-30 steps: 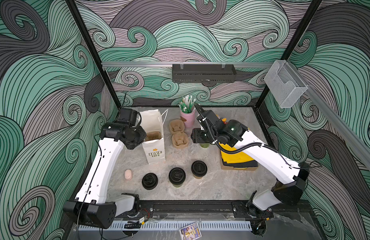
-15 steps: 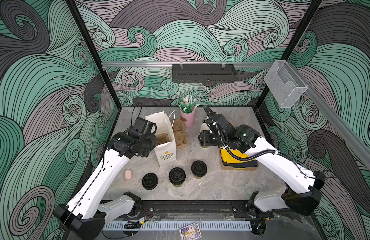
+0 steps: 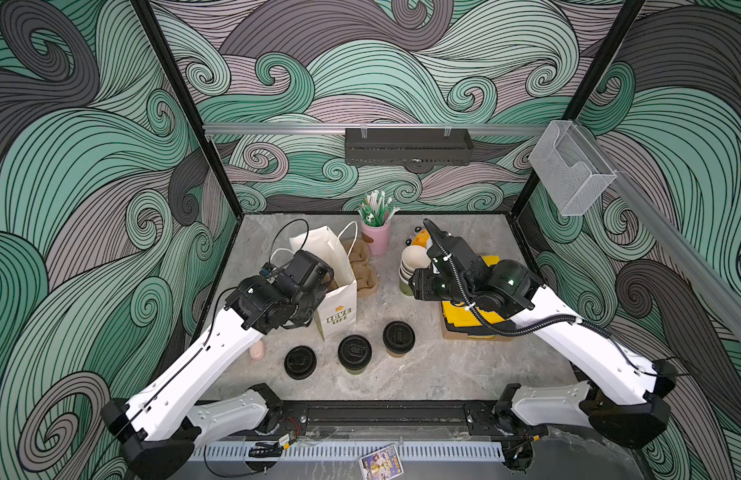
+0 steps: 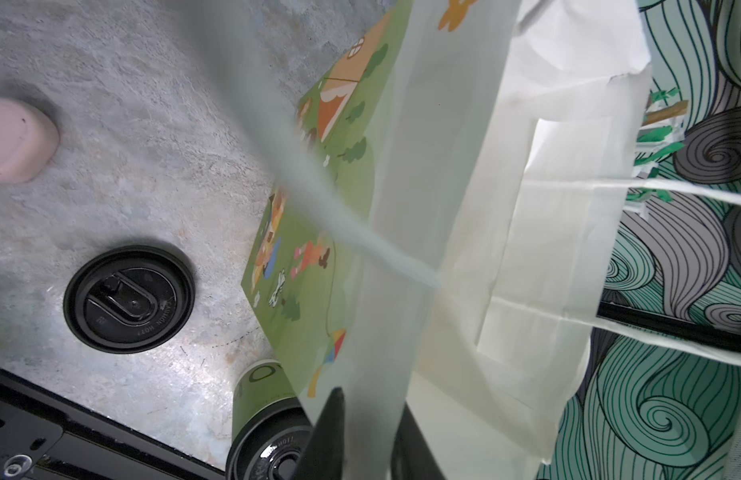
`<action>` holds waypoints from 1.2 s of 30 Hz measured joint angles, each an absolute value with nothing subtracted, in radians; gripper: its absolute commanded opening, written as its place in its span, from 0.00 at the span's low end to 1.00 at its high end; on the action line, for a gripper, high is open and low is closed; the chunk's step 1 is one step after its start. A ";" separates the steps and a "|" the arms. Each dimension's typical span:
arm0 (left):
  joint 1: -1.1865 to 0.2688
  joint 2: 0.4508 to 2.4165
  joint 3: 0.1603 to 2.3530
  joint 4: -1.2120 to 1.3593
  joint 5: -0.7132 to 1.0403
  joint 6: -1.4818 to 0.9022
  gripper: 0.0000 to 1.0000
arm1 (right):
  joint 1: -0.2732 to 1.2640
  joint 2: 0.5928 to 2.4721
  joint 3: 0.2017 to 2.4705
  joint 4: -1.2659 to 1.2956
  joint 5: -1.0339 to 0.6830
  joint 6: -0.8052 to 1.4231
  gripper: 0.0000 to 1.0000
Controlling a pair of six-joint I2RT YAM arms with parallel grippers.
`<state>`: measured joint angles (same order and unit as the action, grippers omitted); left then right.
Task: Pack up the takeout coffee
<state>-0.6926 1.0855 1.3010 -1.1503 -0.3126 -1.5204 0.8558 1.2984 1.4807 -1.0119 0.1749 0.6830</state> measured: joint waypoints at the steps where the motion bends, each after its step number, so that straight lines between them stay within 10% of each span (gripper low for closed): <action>1: -0.696 1.081 1.301 -1.155 -0.321 -1.521 0.47 | 0.859 1.298 1.472 -1.019 0.167 0.678 0.61; 16: -0.601 1.017 1.634 -1.388 -0.499 -1.190 0.84 | 1.052 1.460 1.375 -1.136 0.068 0.684 0.70; 36: -0.315 0.947 1.589 -1.353 -0.351 -0.884 0.86 | 1.316 1.758 1.568 -0.999 0.072 0.567 0.83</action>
<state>-0.3149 0.9474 1.5887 -1.3533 -0.3508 -0.8837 1.3159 1.7580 1.5681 -0.9989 0.0715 0.5674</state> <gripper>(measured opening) 0.859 0.826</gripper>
